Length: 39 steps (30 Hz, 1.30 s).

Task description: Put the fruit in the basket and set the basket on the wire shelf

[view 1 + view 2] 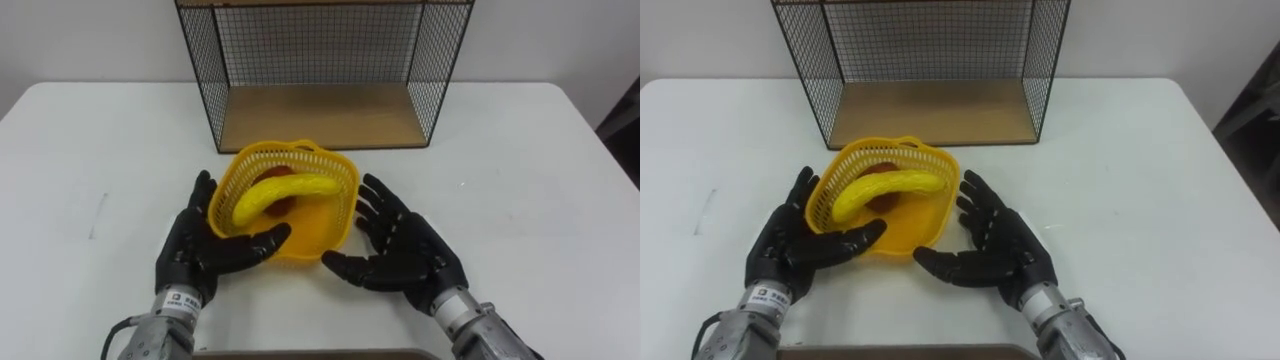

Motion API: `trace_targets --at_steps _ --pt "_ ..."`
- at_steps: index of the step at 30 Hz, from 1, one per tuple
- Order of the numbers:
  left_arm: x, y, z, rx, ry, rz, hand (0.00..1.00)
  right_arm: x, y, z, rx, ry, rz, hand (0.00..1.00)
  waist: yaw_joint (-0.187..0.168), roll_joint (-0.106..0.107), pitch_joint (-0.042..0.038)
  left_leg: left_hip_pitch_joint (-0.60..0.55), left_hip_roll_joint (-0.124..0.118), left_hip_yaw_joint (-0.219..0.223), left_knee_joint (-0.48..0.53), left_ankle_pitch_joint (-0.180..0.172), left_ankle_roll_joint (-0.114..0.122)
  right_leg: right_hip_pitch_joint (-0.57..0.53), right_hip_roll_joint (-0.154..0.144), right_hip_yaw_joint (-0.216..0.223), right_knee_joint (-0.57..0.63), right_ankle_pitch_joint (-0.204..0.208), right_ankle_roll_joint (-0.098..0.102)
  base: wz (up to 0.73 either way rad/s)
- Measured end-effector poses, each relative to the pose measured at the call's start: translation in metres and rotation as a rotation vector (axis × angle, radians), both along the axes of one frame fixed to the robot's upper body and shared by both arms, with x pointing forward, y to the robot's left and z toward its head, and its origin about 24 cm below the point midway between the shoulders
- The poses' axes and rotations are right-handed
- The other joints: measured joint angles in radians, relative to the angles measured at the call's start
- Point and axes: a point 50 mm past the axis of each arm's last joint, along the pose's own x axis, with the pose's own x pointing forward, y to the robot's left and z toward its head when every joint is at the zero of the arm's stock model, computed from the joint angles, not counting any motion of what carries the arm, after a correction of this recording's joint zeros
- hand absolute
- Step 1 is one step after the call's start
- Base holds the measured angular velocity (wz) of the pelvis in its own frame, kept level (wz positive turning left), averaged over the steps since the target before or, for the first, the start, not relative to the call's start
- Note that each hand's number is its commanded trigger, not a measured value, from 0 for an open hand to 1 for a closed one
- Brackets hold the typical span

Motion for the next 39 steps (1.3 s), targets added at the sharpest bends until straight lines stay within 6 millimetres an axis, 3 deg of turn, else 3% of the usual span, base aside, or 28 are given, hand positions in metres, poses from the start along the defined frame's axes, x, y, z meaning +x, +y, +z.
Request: trace_targets --at_steps 39 --pt "0.001 -0.007 -0.001 0.011 0.012 -0.036 0.00 0.018 0.001 0.006 0.097 -0.002 -0.061 0.00 -0.003 0.000 -0.0004 0.000 -0.002 0.007 0.003 0.000 0.000 -0.003 -0.002 0.005 0.011 -0.001 0.001 0.00"
